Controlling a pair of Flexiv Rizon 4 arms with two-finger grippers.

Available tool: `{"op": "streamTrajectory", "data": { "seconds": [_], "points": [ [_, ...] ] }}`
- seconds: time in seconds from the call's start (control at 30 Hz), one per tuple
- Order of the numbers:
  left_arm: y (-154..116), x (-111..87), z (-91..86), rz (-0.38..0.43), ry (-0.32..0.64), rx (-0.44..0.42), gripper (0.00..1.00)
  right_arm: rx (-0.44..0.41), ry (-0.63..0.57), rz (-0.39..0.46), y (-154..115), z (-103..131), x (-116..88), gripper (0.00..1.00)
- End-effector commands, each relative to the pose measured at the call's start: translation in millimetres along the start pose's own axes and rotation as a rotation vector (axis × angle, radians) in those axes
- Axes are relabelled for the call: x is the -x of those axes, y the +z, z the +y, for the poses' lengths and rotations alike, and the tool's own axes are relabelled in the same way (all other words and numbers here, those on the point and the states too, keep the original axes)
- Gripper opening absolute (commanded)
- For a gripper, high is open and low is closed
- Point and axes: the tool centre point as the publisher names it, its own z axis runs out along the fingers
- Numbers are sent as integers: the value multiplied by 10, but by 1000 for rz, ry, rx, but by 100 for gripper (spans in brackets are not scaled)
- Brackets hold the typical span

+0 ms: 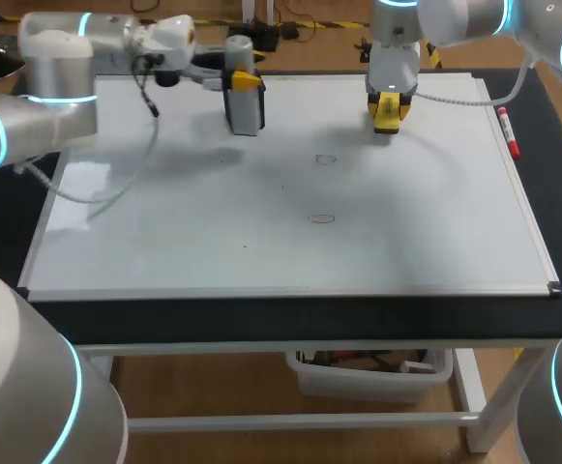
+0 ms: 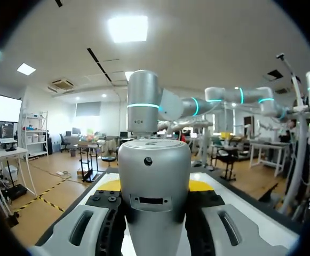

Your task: Pick up the inspection probe, press it on each red-marked spot on the whiteboard one by one, put down the probe, pick up the eraser, and wipe off all the red marks.

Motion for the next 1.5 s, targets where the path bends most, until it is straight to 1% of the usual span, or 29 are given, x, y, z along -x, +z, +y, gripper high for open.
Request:
{"op": "streamTrajectory", "data": {
  "seconds": [0.03,0.07,0.2,0.37,0.5,0.6,0.7,0.93,1.03,1.17,1.3,1.5],
  "points": [
    [-247,-536,-85,-346,-2,34,0,1,-2,4,-22,-7,-7,0],
    [-278,-548,-80,-354,-4,36,0,1,-2,4,-22,-7,-7,0],
    [-548,-618,-41,-438,-12,44,0,1,-2,4,-22,-7,-7,0],
    [-846,-696,-61,-525,-9,55,0,1,-2,4,-22,-7,-7,0],
    [-1020,-747,-93,-574,-3,63,0,1,-2,4,-22,-7,-7,0],
    [-1122,-777,-95,-610,-2,60,0,1,-2,4,-22,-7,-7,0],
    [-1188,-790,-79,-629,-5,60,0,1,-2,4,-22,-7,-7,0],
    [-1373,-814,-47,-703,-32,51,0,1,-2,4,-22,-7,-7,0],
    [-1425,-819,-57,-716,-43,55,0,1,-2,4,-22,-7,-7,0],
    [-1425,-819,-57,-716,-43,55,0,1,-2,4,-22,-7,-7,0],
    [-1425,-819,-57,-716,-43,55,0,-18,-44,4,-106,186,174,0],
    [-1425,-819,-57,-716,-43,55,0,-14,-101,-8,-125,501,444,0]
  ]
}}
